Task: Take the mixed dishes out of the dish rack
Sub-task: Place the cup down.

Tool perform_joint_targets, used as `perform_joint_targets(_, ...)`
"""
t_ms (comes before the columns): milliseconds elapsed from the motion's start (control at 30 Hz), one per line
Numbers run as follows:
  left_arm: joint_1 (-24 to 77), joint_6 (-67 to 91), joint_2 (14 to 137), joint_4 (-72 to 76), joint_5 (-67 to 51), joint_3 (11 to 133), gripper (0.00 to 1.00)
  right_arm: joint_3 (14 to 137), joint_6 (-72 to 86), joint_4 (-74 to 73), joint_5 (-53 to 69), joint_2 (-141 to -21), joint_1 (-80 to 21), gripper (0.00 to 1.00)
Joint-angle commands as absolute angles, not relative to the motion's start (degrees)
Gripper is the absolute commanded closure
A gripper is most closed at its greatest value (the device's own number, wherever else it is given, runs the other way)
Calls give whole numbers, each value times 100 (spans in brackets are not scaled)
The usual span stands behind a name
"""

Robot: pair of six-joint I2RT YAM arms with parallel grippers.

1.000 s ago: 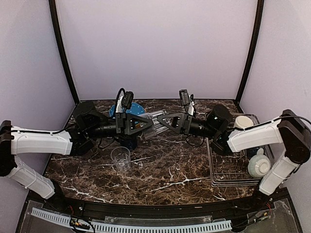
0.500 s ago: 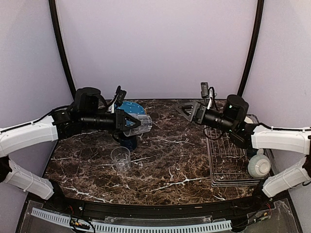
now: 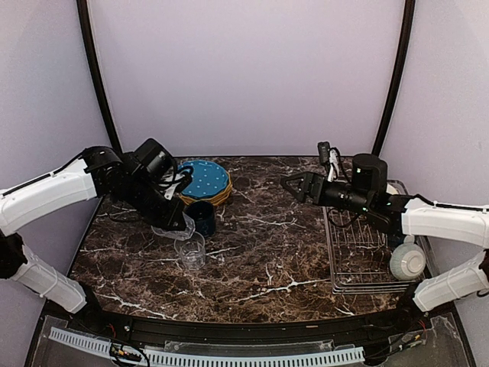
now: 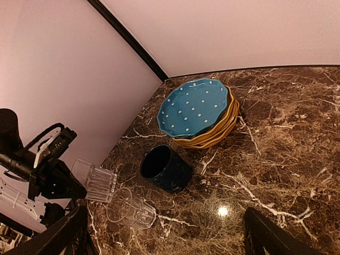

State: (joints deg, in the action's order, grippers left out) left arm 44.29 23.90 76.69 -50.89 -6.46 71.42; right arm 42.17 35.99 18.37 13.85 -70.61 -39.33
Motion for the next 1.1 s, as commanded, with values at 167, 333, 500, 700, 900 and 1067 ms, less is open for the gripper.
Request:
perform_joint_targets(167,4735,1971,8219,-5677,-337,7329,95,4324,3508,1707,1283,-7046,-3911,1)
perform_joint_targets(333,4754,1985,8307,-5675,-281,7325,91,4361,3489,1692,1291,-7092,-3906,1)
perform_joint_targets(500,4800,1954,8313,-5722,-234,7359,67,4405,3497,1687,1327,-7166,-3911,1)
perform_joint_targets(700,4825,1895,8077,-5705,-67,7489,49,4436,3462,1608,1288,-7163,-3904,1)
perform_joint_targets(900,4825,1694,7728,-5285,144,7798,38,4614,3235,1160,1144,-7170,-3901,1)
perform_joint_targets(1067,4825,1363,7591,-4512,46,8319,20,4938,2918,101,777,-7271,-3902,1)
